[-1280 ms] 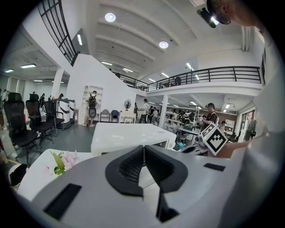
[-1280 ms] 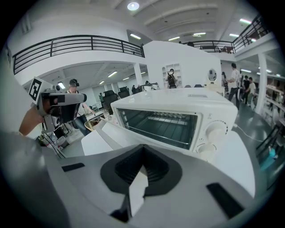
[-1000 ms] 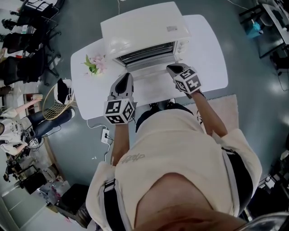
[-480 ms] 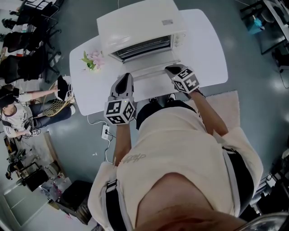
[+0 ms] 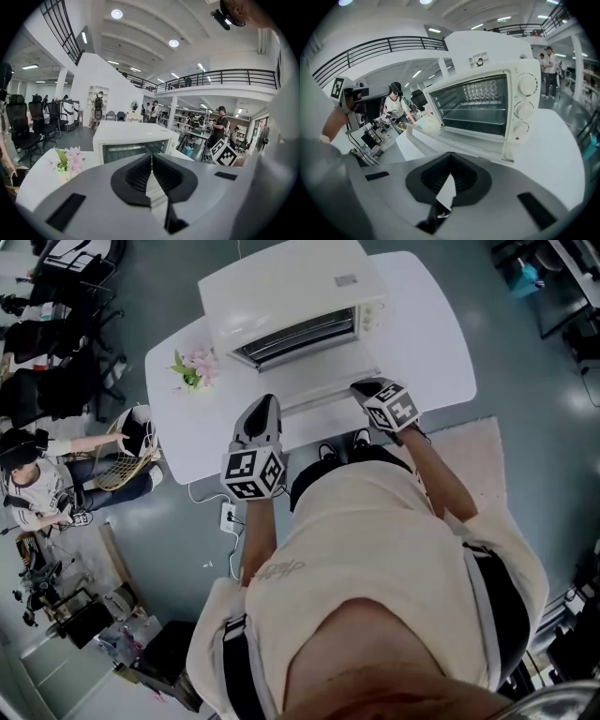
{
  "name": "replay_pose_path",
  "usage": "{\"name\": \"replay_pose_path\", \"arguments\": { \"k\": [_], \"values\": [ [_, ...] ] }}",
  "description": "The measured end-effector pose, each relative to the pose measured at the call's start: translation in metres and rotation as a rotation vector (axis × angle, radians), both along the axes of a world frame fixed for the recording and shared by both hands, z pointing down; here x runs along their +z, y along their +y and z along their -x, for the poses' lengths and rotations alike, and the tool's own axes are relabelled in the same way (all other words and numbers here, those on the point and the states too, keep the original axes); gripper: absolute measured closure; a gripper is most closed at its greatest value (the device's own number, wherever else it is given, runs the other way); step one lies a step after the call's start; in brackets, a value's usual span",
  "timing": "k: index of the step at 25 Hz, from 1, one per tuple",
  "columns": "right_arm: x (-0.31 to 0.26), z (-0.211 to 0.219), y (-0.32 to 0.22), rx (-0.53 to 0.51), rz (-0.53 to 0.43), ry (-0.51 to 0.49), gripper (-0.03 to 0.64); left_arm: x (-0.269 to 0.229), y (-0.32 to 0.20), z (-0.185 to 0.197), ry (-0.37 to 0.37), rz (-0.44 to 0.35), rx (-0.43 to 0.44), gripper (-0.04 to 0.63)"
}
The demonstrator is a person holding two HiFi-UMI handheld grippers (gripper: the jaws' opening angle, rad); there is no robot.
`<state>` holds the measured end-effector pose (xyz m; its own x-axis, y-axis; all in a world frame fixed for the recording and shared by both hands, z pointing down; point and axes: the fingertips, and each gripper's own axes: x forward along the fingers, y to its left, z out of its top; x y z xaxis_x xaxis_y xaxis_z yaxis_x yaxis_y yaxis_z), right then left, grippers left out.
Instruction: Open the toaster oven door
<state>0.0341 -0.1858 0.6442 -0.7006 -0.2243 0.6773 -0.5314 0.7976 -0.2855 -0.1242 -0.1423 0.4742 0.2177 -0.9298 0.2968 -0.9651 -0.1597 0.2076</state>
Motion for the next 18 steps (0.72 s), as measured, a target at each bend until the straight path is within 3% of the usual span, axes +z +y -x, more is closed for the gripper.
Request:
{"name": "replay_pose_path", "arguments": {
  "k": [18],
  "values": [
    [0.04, -0.01, 0.02, 0.113, 0.096, 0.065, 0.611, 0.009, 0.002, 0.011, 0.005, 0.031, 0.117, 0.568]
  ]
}}
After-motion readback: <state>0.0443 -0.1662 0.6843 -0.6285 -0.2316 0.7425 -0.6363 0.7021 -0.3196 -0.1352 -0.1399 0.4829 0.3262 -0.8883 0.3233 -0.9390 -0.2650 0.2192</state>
